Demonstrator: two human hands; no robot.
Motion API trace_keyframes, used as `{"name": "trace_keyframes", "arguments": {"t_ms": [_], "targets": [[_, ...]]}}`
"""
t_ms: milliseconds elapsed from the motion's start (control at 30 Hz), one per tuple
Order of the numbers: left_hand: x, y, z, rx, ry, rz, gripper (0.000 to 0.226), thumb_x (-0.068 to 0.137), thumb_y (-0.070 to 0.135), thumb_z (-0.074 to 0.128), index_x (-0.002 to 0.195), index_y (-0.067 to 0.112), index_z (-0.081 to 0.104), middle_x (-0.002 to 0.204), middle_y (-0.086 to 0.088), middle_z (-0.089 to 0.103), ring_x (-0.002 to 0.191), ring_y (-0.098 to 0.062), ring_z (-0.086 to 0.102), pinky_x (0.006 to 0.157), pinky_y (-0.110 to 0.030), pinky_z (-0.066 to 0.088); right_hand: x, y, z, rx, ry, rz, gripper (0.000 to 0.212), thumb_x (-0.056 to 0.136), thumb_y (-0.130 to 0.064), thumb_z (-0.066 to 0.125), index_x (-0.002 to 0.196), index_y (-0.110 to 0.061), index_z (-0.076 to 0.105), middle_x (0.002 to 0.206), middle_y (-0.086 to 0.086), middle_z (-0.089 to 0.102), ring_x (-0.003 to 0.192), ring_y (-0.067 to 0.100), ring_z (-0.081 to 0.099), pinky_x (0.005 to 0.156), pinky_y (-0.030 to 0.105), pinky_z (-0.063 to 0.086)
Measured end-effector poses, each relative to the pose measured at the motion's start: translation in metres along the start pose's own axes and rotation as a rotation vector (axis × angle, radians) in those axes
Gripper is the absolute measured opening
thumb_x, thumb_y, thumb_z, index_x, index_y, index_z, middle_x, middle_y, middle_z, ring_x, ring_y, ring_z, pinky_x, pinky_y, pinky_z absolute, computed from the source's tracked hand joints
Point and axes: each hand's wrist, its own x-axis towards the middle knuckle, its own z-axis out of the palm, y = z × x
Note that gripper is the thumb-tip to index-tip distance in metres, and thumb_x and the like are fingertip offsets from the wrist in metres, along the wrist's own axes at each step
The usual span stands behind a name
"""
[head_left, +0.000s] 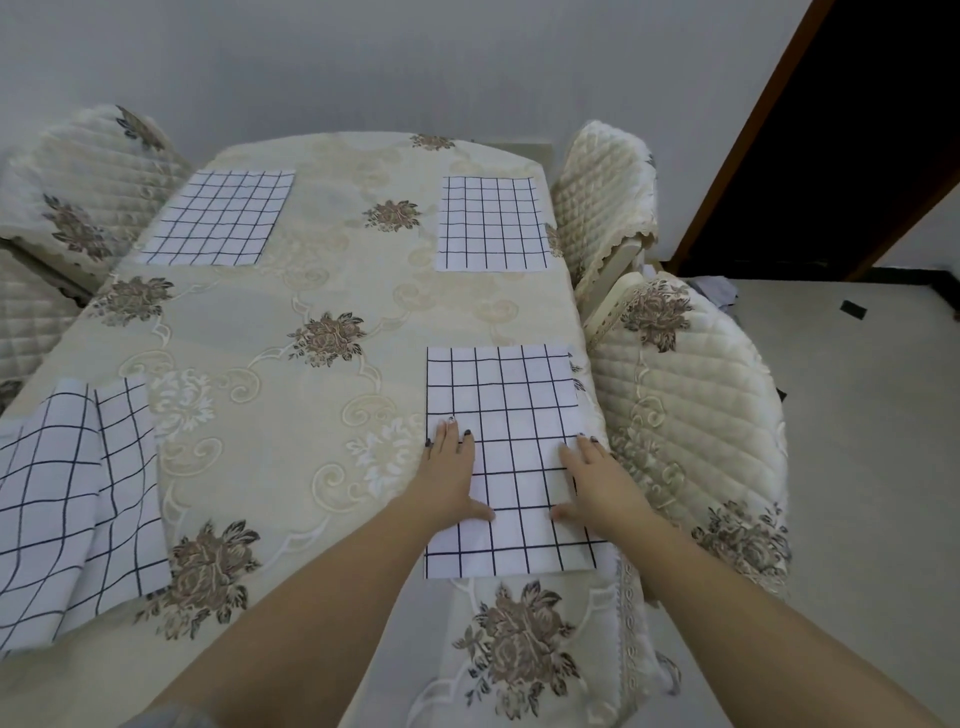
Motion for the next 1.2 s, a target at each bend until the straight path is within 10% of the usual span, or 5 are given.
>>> {"name": "trace_keyframes", "arguments": {"t_ms": [1200], "targets": [[-0.018,0.011,0.021,0.008,0.004,-0.056,0.11,0.077,0.055,0.069,0.153,0.007,0.006,0.16,-0.017,-0.008,0.148,-0.032,-0.01,0.121,-0.045,0.008,-0.017,-0.038,0.023,0.117,0.034,0.054,0.087,0.084,-0.063,0.052,0.152,-0.029,0.011,0.162,0.008,0.0,0.148,0.031,-0.001,0.119,0.05,0.01]]}}
